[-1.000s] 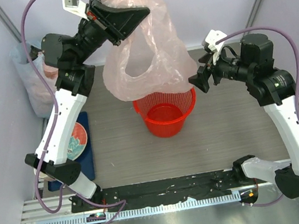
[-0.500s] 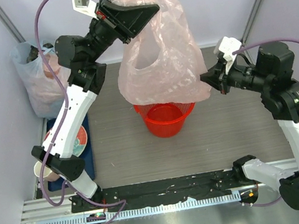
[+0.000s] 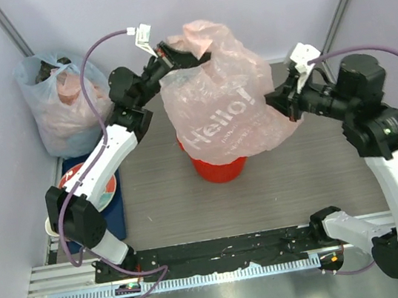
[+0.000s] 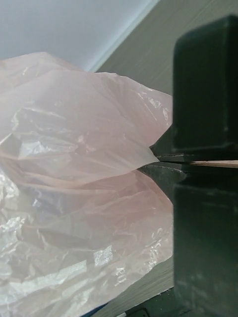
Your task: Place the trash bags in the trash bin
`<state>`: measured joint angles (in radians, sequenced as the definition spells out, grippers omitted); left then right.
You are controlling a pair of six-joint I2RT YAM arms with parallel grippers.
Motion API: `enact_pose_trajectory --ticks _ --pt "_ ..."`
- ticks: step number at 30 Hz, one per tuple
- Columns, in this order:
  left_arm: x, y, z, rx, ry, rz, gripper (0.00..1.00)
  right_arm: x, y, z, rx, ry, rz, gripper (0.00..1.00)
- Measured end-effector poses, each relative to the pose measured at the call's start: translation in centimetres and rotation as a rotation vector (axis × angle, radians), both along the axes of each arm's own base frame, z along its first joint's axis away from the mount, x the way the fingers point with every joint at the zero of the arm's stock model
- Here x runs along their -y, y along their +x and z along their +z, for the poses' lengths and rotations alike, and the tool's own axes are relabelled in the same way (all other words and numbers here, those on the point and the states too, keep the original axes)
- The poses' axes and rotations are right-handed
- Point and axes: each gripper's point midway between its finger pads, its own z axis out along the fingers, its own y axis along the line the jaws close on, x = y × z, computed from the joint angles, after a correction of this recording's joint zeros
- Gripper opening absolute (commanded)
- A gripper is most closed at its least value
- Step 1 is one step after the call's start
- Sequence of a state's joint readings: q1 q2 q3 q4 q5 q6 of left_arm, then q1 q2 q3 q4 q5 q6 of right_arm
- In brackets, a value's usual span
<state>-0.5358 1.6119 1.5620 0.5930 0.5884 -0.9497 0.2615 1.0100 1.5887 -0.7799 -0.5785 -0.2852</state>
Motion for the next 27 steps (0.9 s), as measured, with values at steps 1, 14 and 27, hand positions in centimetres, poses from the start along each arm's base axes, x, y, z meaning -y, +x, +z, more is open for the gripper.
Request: enact_pose_trajectory --ticks 1,14,27 --pt "-0.6 0.8 -1.5 -0.026 0.023 0.021 0.00 -0.4 1.0 -0.9 -0.025 0.005 0.000 0.01" --pt "-7.0 0.1 -0.7 0.084 0.067 0.172 0.00 -6.3 8.1 -7.2 -0.236 0.126 0.085 0.01" --pt "-6.1 0.7 -3.6 0.055 0.128 0.130 0.00 -8.2 7.0 -18.8 -0.474 0.116 0.108 0.08"
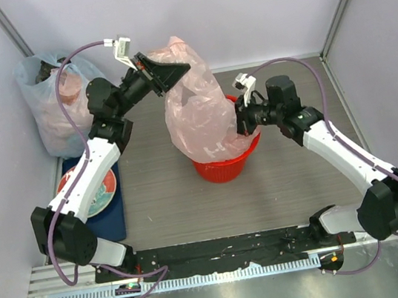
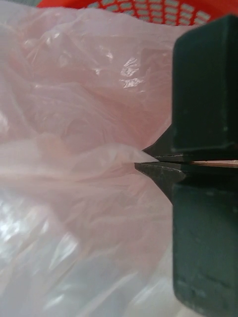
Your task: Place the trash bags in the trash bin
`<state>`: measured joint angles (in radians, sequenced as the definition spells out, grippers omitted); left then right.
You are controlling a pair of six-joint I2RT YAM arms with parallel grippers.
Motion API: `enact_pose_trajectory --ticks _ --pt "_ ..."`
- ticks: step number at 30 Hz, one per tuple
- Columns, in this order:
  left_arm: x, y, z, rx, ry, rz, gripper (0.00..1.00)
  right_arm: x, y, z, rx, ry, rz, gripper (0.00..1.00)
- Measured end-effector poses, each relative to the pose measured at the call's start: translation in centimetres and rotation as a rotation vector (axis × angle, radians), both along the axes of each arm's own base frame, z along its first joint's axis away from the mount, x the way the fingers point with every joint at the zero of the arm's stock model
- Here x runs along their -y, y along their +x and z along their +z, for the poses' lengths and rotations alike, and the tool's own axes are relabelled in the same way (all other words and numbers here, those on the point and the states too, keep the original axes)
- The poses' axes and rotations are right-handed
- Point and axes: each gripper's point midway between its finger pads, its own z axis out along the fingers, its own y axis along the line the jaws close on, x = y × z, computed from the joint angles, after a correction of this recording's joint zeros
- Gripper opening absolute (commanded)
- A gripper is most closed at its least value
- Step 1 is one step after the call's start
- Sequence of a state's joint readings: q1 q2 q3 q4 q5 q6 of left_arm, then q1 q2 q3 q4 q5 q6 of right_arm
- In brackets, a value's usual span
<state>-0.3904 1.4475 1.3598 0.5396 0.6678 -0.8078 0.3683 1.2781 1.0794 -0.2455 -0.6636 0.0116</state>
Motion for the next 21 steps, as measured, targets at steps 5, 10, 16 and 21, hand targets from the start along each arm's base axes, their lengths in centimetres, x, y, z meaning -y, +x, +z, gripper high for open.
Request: enact_pose_trajectory --ticks 5,10,16,21 --pt "0.3 0.3 -1.0 -0.029 0.017 -0.009 0.00 -1.2 -0.1 0.3 -0.001 -0.013 0.034 0.42" --pt "0.3 0.4 -1.2 -0.034 0.021 -0.006 0.00 0.1 -0.3 5.5 0.128 -0.046 0.019 0.55" --pt "0.4 0.5 -1.5 -0.043 0.030 -0.005 0.00 3.8 -3.3 9.8 0.239 -0.124 -0.041 0.55" --pt "0.4 0.5 -1.6 -0.046 0.032 -0.006 0.00 6.2 -3.7 7.9 0.166 -0.236 -0.092 0.54"
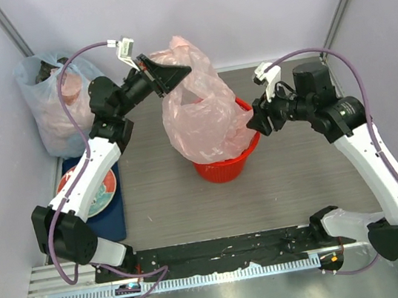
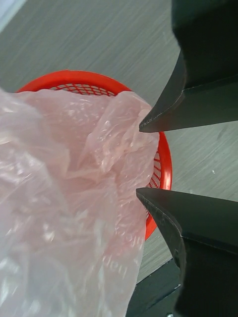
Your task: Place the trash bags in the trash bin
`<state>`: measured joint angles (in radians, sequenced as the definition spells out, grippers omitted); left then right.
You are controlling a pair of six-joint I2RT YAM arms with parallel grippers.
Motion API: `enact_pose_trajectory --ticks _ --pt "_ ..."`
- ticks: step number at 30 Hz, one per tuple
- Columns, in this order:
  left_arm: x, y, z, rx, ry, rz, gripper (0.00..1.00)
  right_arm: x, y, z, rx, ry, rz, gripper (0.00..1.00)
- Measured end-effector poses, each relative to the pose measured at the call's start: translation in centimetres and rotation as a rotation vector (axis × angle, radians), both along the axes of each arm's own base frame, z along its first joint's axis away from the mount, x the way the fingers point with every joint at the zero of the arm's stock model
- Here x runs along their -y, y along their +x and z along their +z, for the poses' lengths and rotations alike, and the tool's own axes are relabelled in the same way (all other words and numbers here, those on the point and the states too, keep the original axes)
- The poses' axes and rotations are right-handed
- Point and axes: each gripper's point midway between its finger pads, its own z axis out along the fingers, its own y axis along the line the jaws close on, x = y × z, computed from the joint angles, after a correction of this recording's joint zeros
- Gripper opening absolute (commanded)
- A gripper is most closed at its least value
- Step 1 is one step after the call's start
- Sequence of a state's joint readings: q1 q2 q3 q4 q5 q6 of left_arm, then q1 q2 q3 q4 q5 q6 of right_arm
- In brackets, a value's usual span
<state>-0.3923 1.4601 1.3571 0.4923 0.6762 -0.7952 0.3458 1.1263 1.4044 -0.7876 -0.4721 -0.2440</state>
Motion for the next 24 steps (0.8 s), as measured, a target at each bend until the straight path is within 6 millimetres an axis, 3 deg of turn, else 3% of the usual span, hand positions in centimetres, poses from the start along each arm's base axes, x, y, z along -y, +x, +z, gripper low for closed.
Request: enact_pose_trajectory --ticks 2,5,6,7,10,18,24 --pt "0.0 0.0 0.0 -0.002 0.001 -0.001 0.00 0.5 0.1 -1.3 -0.036 -0.041 -0.015 0.53" --pt "0.1 0.0 -0.2 -0.006 0.003 -0.003 0.00 0.9 0.4 -3.5 -0.102 -0.098 -0.018 0.42" --pt "0.1 0.1 -0.2 -0.007 0.004 -0.003 0.00 0.9 0.5 -4.1 -0.123 -0.109 -0.015 0.35" --pt "0.1 0.1 -0.3 -0.007 0.004 -0.003 0.00 0.8 0.7 -4.6 -0.141 -0.119 -0.013 0.16" --pt "0.1 0.1 -0.3 -0.008 0.005 -0.006 0.00 0.5 1.1 -5.7 -0.172 -0.127 0.000 0.02" --pt "0.2 0.0 -0.3 -0.011 0.005 -0.010 0.00 -1.8 2.8 -9.2 -0.289 -0.119 0.039 0.01" --pt "0.3 -0.1 -0.3 -0.011 0.006 -0.014 0.00 -4.8 3.2 -10.6 -0.322 -0.109 0.069 0.11"
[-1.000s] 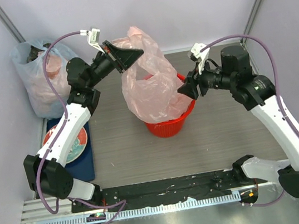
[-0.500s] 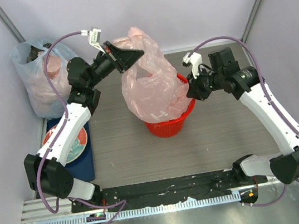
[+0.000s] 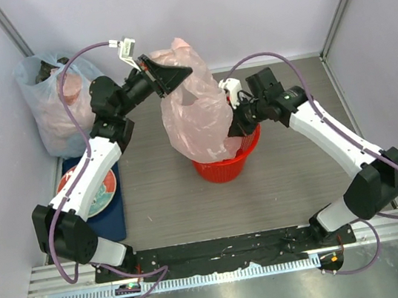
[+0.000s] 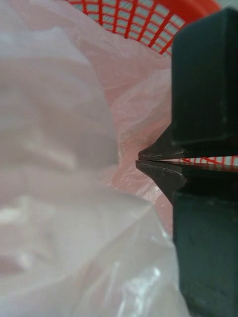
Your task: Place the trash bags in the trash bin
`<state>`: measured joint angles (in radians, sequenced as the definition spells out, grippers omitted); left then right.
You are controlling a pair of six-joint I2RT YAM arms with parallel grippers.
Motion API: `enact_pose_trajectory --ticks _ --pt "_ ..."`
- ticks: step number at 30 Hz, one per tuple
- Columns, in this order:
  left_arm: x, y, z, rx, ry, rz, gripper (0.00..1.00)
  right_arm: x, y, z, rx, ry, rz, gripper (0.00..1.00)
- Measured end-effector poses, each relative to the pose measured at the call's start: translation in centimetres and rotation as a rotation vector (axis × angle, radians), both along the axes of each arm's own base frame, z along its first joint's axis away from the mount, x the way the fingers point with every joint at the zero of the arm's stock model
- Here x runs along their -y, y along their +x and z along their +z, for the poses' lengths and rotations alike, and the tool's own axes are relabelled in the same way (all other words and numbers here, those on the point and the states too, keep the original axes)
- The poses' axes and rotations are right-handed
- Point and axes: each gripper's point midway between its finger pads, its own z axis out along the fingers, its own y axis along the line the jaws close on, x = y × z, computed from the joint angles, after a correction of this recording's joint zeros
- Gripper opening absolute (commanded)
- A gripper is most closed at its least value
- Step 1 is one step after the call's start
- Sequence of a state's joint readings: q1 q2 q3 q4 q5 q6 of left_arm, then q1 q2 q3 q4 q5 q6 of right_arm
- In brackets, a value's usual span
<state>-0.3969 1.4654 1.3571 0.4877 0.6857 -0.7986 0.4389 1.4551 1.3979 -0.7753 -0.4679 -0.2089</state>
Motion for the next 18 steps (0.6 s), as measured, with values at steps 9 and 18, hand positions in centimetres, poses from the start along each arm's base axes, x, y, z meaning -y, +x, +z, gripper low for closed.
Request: enact_pose_trajectory --ticks 9,18 --pt "0.7 -0.2 -1.9 -0.037 0.018 -0.016 0.00 -1.0 -0.5 -5.2 -0.080 -0.053 -0.057 0.23" --pt "2.0 -0.6 -4.3 -0.054 0.064 -0.043 0.00 -0.8 0.2 -2.1 -0.064 0.020 -0.098 0.52"
